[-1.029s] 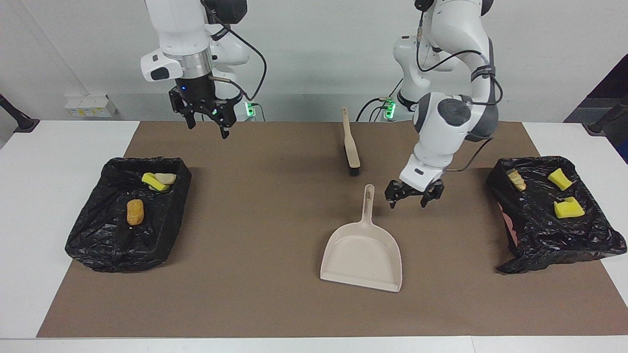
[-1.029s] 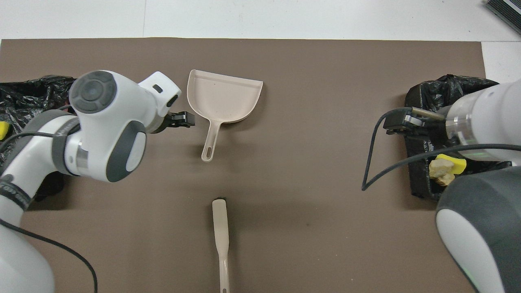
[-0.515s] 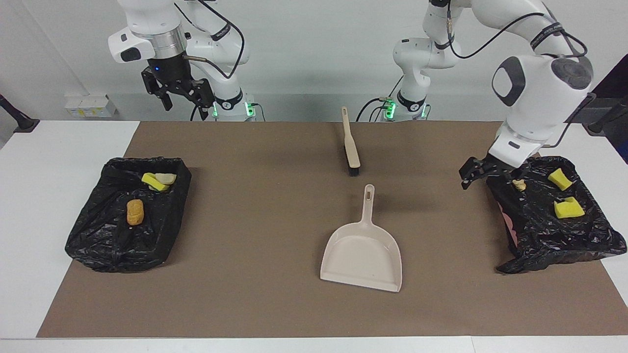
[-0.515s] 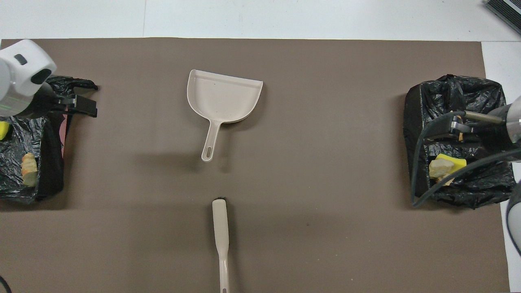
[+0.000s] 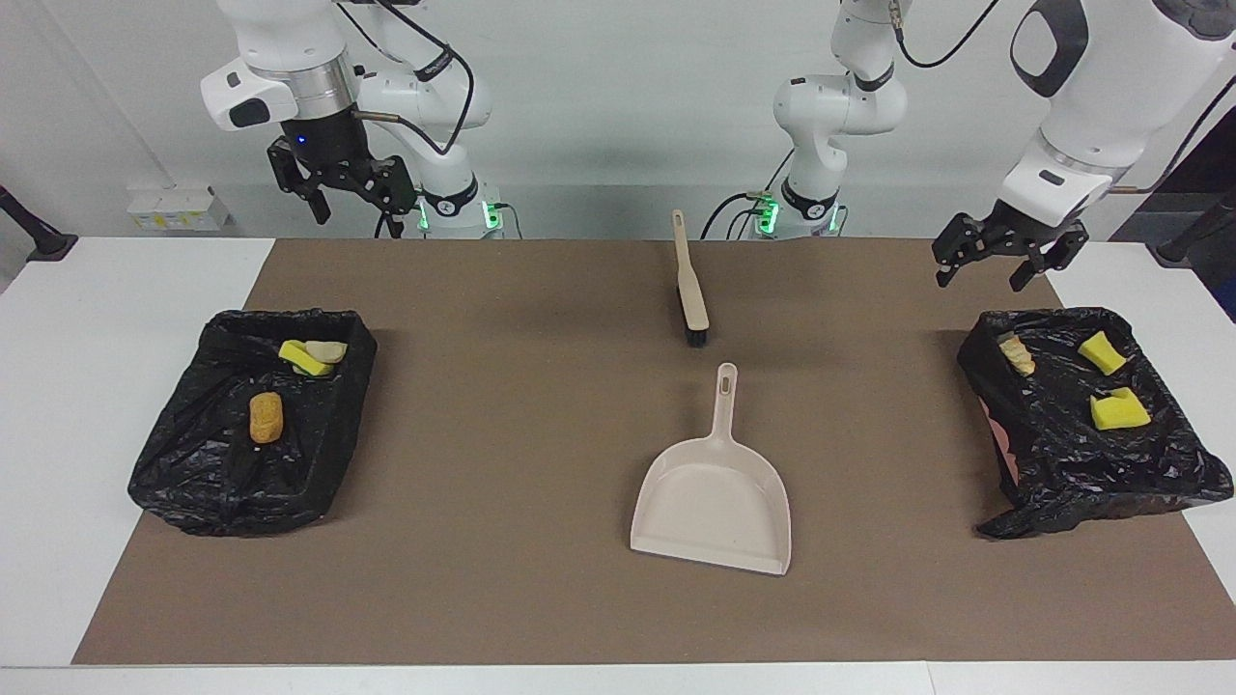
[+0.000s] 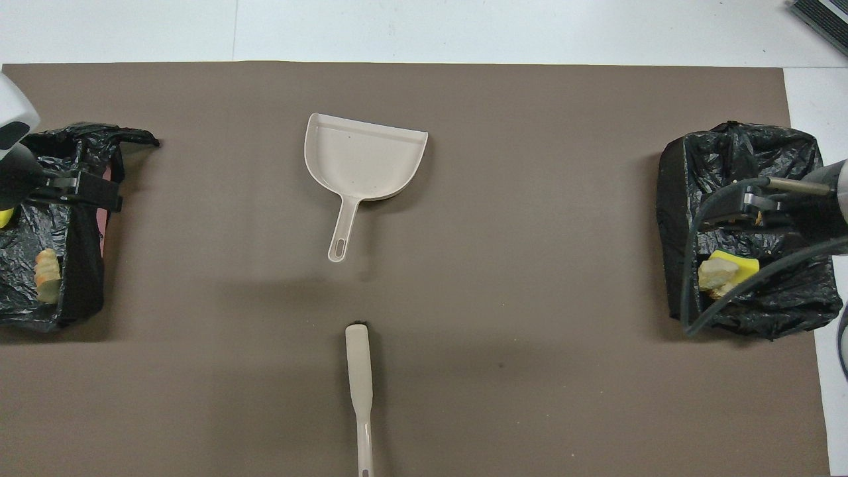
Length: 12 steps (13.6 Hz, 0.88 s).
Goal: Sweep and dump trash in bin
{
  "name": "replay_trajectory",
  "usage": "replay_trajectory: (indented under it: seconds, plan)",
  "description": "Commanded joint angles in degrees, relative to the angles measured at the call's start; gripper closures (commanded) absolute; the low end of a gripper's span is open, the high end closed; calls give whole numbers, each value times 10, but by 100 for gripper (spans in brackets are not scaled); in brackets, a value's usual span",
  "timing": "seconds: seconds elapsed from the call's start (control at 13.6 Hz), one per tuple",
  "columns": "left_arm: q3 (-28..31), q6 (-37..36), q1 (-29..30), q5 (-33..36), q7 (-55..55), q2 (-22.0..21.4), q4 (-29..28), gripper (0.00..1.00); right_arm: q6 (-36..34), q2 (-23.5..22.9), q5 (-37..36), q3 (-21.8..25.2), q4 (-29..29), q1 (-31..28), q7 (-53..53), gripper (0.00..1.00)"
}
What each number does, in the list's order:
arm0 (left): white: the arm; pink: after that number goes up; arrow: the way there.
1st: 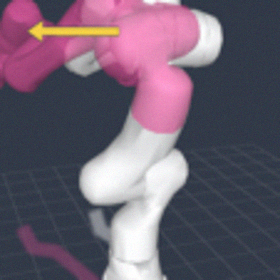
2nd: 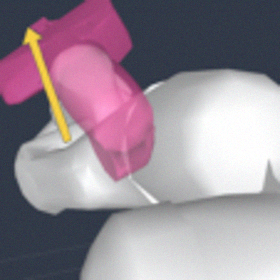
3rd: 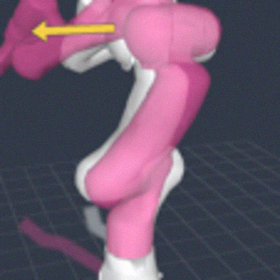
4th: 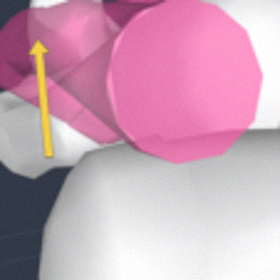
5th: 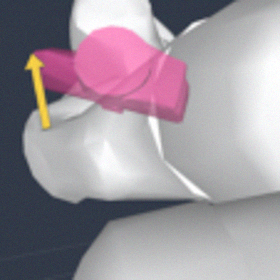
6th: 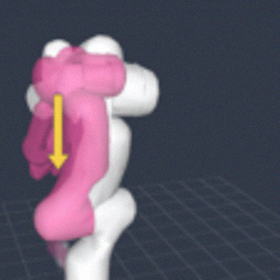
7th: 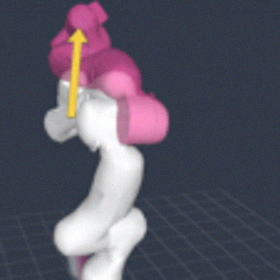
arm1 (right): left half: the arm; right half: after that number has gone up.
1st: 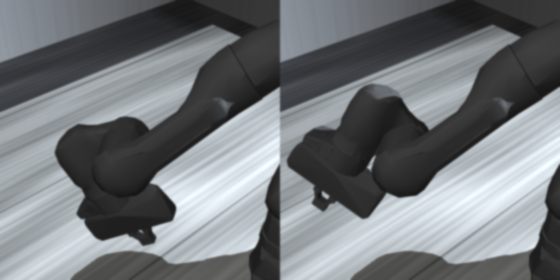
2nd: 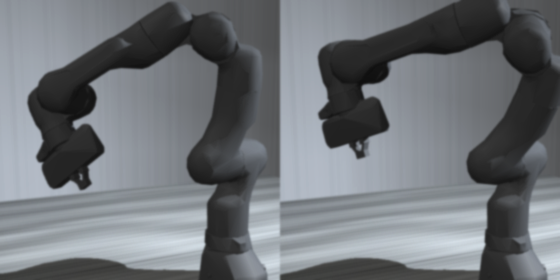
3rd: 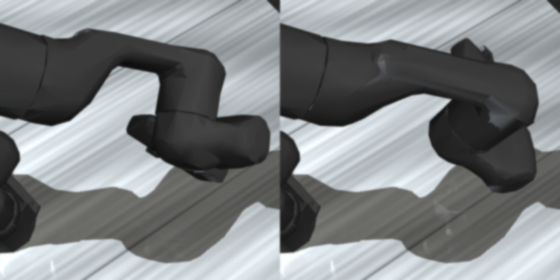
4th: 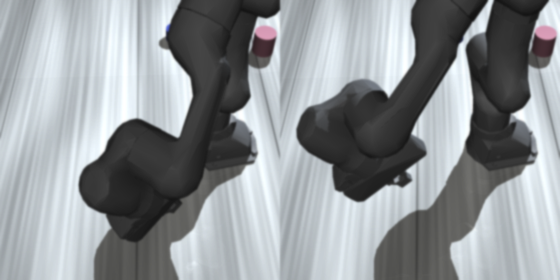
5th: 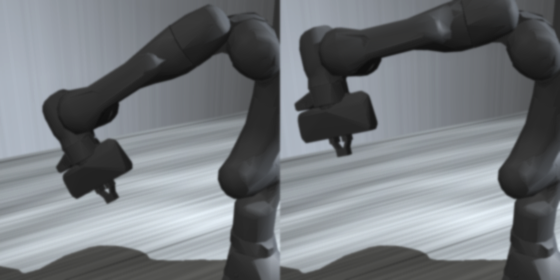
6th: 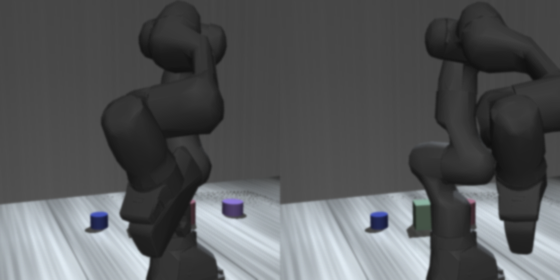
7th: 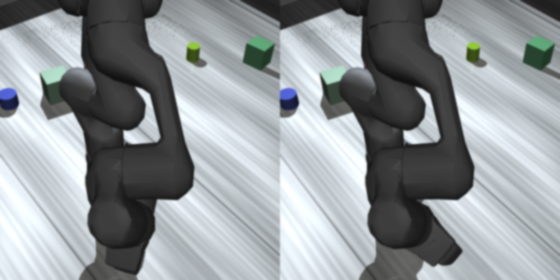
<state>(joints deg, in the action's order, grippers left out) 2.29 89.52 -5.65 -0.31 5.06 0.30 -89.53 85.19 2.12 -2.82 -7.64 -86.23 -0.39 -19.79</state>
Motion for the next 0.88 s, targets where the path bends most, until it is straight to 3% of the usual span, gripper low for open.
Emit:
replay_trajectory:
  seconds: [0.0,0.81]
  plan:
    - [3,-4,-1,10,10,-21,-25,0,-13,-5,5,36,14,28,12,0]
    - [3,0,2,5,10,-31,-19,0,-13,3,21,38,5,26,8,0]
